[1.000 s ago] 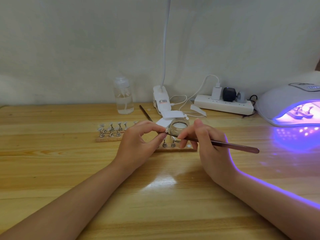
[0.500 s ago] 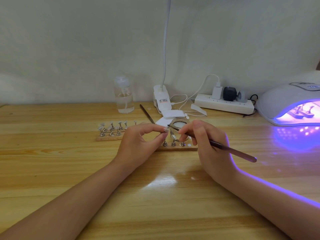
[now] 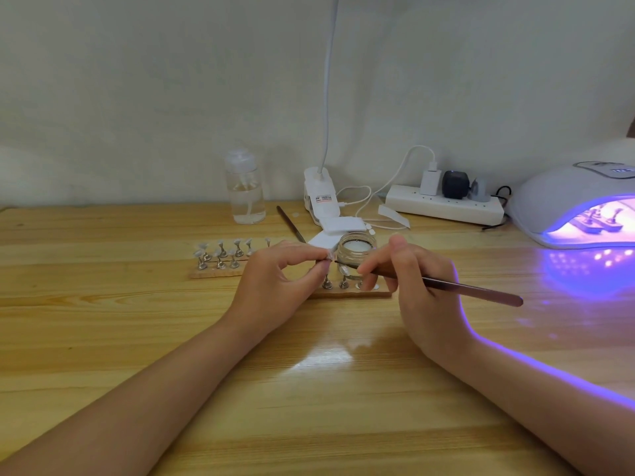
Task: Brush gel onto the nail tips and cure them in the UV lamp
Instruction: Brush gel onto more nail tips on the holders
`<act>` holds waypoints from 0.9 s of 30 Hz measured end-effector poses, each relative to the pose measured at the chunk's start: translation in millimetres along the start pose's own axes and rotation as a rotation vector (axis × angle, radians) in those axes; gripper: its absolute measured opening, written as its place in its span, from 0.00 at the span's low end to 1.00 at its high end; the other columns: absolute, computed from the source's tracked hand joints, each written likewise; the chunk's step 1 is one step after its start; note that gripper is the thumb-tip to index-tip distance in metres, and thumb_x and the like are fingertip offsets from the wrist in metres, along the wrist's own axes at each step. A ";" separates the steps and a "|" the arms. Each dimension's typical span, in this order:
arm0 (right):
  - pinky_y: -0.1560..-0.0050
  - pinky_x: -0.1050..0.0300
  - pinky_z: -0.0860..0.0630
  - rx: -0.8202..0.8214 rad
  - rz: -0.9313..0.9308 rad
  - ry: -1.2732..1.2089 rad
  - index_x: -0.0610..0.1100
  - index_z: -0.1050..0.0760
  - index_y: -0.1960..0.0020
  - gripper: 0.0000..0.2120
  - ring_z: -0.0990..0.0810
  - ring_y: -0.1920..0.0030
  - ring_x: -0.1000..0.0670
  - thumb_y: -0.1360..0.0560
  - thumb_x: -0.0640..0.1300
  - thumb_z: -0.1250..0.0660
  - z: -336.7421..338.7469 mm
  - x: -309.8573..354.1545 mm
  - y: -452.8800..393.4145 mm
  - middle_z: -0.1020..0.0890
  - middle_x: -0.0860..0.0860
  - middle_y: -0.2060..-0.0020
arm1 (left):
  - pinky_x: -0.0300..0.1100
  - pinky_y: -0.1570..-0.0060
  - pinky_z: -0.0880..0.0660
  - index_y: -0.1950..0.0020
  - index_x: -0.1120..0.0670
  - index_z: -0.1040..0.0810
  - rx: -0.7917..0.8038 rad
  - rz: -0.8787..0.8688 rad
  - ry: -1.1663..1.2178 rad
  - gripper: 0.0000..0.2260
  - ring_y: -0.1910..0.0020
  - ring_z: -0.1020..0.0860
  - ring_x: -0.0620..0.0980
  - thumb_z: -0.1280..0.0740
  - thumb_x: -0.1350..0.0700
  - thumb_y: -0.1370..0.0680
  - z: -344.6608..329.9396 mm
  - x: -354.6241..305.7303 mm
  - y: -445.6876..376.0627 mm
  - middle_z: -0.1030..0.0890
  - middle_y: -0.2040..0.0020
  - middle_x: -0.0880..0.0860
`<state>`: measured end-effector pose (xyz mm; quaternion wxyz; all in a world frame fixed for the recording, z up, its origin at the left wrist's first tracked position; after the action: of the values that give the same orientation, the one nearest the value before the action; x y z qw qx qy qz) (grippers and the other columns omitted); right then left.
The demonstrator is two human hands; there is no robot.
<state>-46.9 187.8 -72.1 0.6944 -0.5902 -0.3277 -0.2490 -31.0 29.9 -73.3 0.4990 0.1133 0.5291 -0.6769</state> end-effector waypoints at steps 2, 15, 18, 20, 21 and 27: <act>0.65 0.73 0.33 0.012 0.017 0.027 0.44 0.23 0.65 0.18 0.25 0.70 0.62 0.24 0.48 0.45 -0.5 0.8 -0.6 0.22 0.52 0.73 | 0.30 0.50 0.28 0.54 0.48 0.19 0.008 -0.009 -0.003 0.11 0.53 0.22 0.40 0.29 0.65 0.29 0.0 0.0 0.2 0.20 0.59 0.40; 0.65 0.71 0.33 -0.006 0.025 0.026 0.45 0.22 0.66 0.20 0.24 0.70 0.59 0.25 0.51 0.47 0.4 -2.5 1.0 0.22 0.51 0.74 | 0.30 0.48 0.29 0.51 0.54 0.18 0.039 -0.035 -0.024 0.09 0.52 0.22 0.44 0.30 0.65 0.29 -1.3 1.3 -0.1 0.18 0.56 0.48; 0.63 0.73 0.32 0.000 0.019 0.112 0.48 0.22 0.64 0.19 0.23 0.67 0.60 0.25 0.52 0.48 0.1 -2.7 -0.2 0.21 0.52 0.72 | 0.29 0.49 0.29 0.53 0.51 0.18 0.027 -0.030 -0.022 0.10 0.53 0.22 0.42 0.30 0.65 0.29 -1.0 0.7 -0.2 0.19 0.58 0.43; 0.62 0.74 0.33 0.032 0.006 0.160 0.49 0.22 0.63 0.18 0.23 0.66 0.61 0.25 0.53 0.48 -0.6 -3.6 -0.5 0.21 0.54 0.71 | 0.28 0.50 0.30 0.53 0.50 0.19 0.024 -0.040 -0.032 0.11 0.55 0.22 0.41 0.30 0.65 0.29 -0.9 0.4 -0.1 0.20 0.59 0.41; 0.62 0.74 0.33 0.044 0.009 0.171 0.49 0.22 0.62 0.18 0.23 0.66 0.62 0.24 0.53 0.48 -0.9 -3.8 -0.3 0.21 0.55 0.71 | 0.28 0.50 0.30 0.54 0.49 0.19 0.026 -0.041 -0.036 0.11 0.54 0.23 0.41 0.30 0.65 0.29 -0.9 0.3 0.0 0.20 0.59 0.41; 0.64 0.66 0.30 -0.001 -0.002 0.053 0.48 0.22 0.67 0.20 0.23 0.70 0.57 0.26 0.54 0.47 1.6 -3.6 0.8 0.22 0.50 0.74 | 0.26 0.50 0.31 0.53 0.53 0.17 0.016 -0.027 -0.048 0.09 0.55 0.22 0.41 0.30 0.65 0.29 -1.0 0.6 -0.2 0.20 0.59 0.41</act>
<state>-48.9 189.4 -75.2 0.7022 -0.5835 -0.3097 -0.2657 -31.8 30.3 -74.0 0.5016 0.0938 0.5128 -0.6904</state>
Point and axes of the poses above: each hand's wrist, its own y-axis away from the middle knuckle, its own z-axis out of the back of the hand, x = y × z, the point moved 2 cm from there along -y, towards the middle knuckle
